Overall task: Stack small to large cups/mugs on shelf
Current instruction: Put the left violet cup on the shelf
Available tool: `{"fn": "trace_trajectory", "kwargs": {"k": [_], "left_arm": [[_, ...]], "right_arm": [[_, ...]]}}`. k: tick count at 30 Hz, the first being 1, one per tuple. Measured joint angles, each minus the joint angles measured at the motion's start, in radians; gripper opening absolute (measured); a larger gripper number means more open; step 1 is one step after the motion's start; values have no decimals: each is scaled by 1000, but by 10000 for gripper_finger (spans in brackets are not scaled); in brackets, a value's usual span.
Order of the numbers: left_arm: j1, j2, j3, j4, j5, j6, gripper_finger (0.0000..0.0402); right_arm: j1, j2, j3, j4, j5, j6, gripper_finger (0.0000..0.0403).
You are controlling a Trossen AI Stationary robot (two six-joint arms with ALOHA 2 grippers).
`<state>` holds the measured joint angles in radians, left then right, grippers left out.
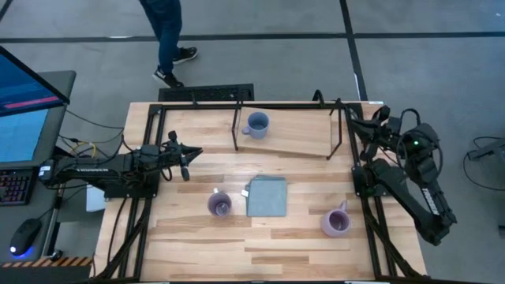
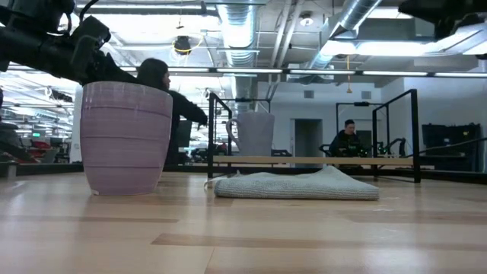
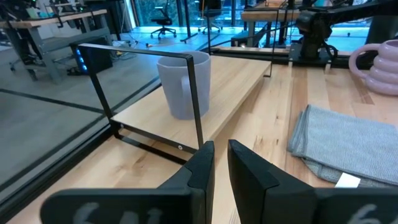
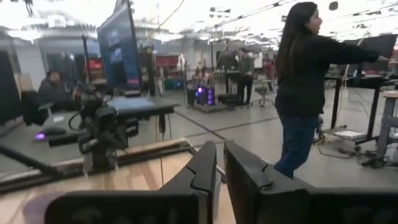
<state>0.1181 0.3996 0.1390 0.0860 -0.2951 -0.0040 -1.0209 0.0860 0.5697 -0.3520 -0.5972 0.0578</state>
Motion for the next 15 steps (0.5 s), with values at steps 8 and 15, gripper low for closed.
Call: {"fn": "trace_trajectory", "kwargs": {"k": [8,15], "left_arm": [[0,0,0,-1,0,0,35],[0,0,0,-1,0,0,35]], "right_arm": [[0,0,115,-188,-5,-67,87],[0,0,129,-207,-5,-32,133]]}}
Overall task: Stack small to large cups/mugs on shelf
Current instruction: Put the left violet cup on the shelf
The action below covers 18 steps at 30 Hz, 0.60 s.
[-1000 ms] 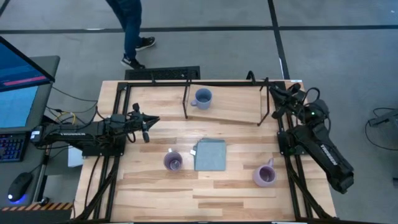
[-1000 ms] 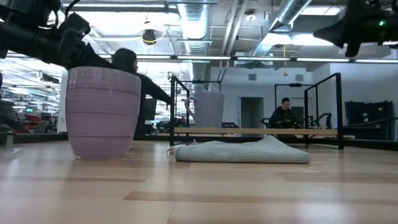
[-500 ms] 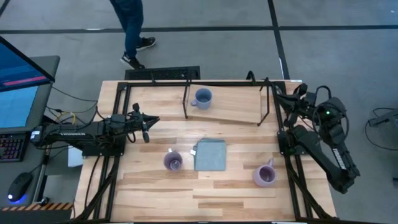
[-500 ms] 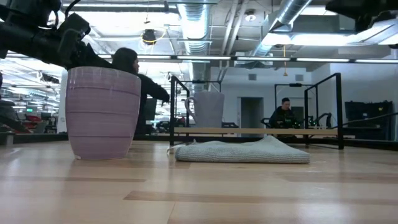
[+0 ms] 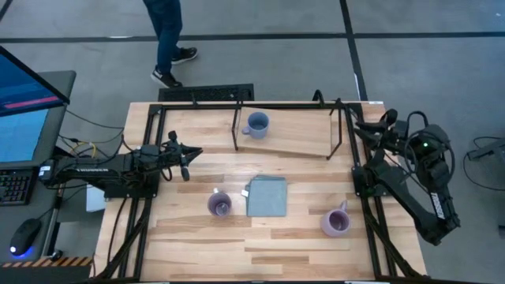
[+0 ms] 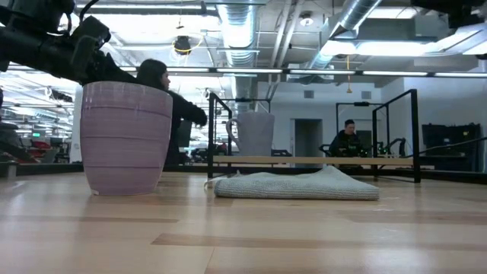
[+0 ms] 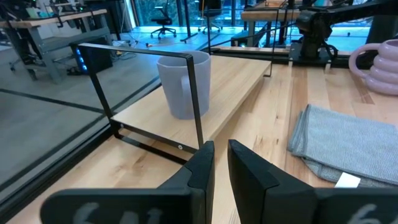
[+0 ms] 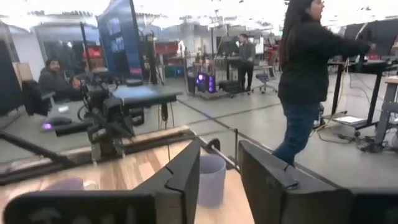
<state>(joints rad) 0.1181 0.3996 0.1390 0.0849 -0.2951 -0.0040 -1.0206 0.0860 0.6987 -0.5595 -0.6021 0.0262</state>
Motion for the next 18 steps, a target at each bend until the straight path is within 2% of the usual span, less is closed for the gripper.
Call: {"fn": "trace_trajectory", "kwargs": {"k": [8,18], "left_arm": [[0,0,0,0,0,0,36],[0,0,0,-1,0,17,36]], "right_arm": [[0,0,0,184,0,141,153],[0,0,0,154,0,158,145]]}}
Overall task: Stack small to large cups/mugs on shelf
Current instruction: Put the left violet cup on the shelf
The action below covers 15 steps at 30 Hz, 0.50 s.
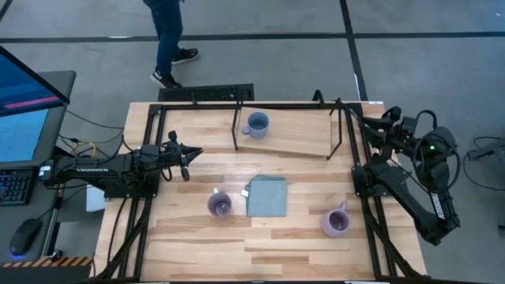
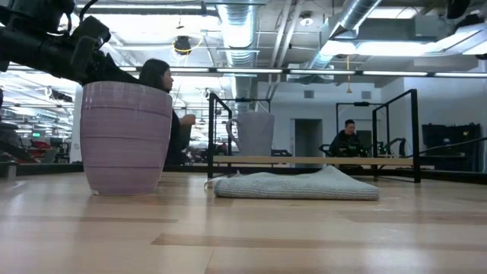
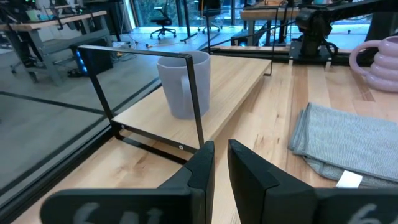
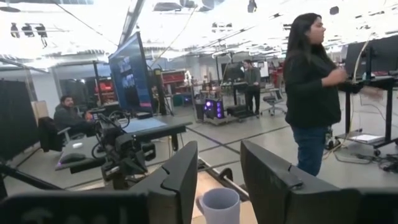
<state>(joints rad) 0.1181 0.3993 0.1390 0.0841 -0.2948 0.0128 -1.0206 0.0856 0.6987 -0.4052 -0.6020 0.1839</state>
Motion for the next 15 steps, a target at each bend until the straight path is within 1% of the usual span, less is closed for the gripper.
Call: {"fn": "trace_trajectory", "kwargs": {"k": [15], "left_arm": [[0,0,0,0,0,-3,36]], "right_arm": [[0,0,0,-41,0,0,143]]}}
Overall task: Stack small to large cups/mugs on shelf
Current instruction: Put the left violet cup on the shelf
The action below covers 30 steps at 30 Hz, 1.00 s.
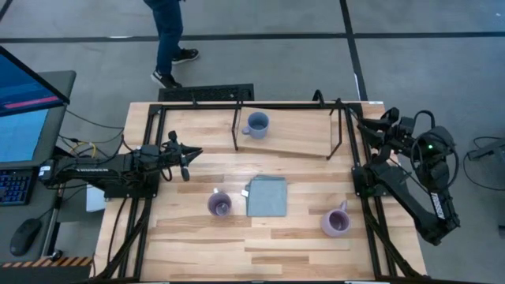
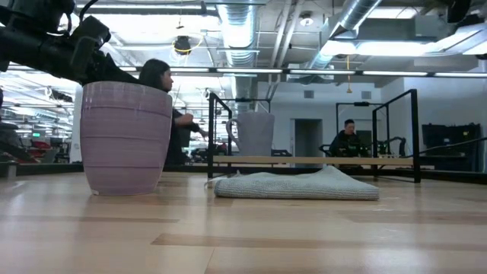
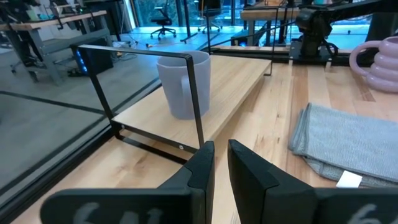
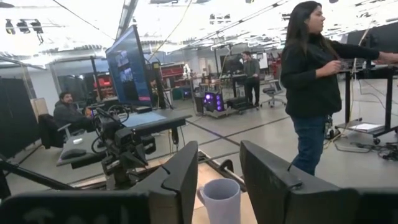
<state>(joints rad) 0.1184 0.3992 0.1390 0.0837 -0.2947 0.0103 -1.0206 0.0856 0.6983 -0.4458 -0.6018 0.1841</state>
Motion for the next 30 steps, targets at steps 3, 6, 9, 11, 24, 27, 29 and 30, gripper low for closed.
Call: {"fn": "trace_trajectory", "kwargs": {"k": [3,6,9,11,24,27,29,30], "left_arm": [[0,0,0,0,0,8,36],[0,0,0,0,0,-31,36],[0,0,0,-1,0,-72,36],[0,0,0,-10,0,-76,36],[0,0,0,127,0,29,36],[0,-1,0,128,0,30,36],[0,0,0,122,0,22,36],[0,0,0,118,0,19,36]], "right_arm": [[0,0,0,0,0,0,141],[0,0,0,-23,0,-7,142],[0,0,0,-50,0,-64,143],[0,0,0,-59,0,-90,143],[0,0,-70,-121,0,-43,141],[0,0,-123,-85,0,-41,140],[0,0,-154,-56,0,-18,139],[0,0,-169,-44,0,-6,138]]}}
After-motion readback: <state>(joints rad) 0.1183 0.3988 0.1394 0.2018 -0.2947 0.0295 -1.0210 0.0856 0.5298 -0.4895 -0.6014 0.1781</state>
